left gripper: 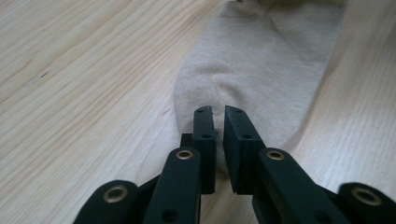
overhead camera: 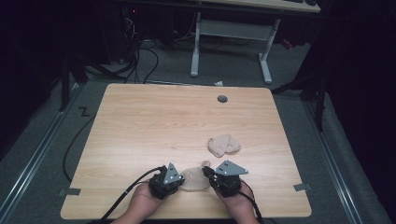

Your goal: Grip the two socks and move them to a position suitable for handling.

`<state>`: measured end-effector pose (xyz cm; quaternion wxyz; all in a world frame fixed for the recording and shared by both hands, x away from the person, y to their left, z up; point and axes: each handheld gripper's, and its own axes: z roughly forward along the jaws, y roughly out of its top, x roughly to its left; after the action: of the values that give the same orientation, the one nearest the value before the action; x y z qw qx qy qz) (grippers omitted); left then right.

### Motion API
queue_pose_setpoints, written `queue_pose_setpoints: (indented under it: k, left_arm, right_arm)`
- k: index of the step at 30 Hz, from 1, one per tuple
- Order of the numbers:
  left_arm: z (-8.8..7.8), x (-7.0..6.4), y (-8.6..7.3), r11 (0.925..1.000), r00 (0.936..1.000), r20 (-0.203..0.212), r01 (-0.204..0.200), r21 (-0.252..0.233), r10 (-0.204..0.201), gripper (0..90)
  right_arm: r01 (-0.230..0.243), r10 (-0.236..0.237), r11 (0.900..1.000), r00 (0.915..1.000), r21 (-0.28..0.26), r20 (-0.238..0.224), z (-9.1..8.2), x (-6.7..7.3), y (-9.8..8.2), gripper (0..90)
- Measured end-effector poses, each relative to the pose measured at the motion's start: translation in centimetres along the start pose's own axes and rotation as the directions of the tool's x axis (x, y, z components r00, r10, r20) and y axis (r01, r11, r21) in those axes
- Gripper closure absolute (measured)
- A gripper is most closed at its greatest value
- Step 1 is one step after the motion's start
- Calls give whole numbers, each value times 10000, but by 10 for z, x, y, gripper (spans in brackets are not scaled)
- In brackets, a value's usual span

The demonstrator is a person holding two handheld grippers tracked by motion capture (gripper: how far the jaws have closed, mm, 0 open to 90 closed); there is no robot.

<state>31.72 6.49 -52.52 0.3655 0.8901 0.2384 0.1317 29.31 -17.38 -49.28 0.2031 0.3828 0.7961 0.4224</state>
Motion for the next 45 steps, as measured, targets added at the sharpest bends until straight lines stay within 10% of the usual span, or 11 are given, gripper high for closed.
queue_pose_setpoints:
  k: [11,15,25,37,45]
  left_arm:
    - [-16,13,-10,9989,9988,-444,235,397,-217,787]
    - [-23,17,-6,9982,9974,-437,565,-182,-572,722]
    - [-8,26,-8,9975,9958,-620,692,170,-681,649]
    - [-28,15,-18,9941,9959,-673,660,857,-603,660]
    - [-41,23,-22,9915,9904,-456,1301,-91,-1304,656]
  right_arm:
    - [-542,522,9978,9974,394,488,-9,-16,-17,796]
    - [-475,469,9989,9960,54,758,-15,-18,-13,794]
    - [-177,134,9810,9996,1933,232,23,-19,-22,786]
    - [520,-395,9806,9968,1888,-694,23,5,-23,723]
    - [597,-531,9870,9974,1489,-482,17,7,-18,663]
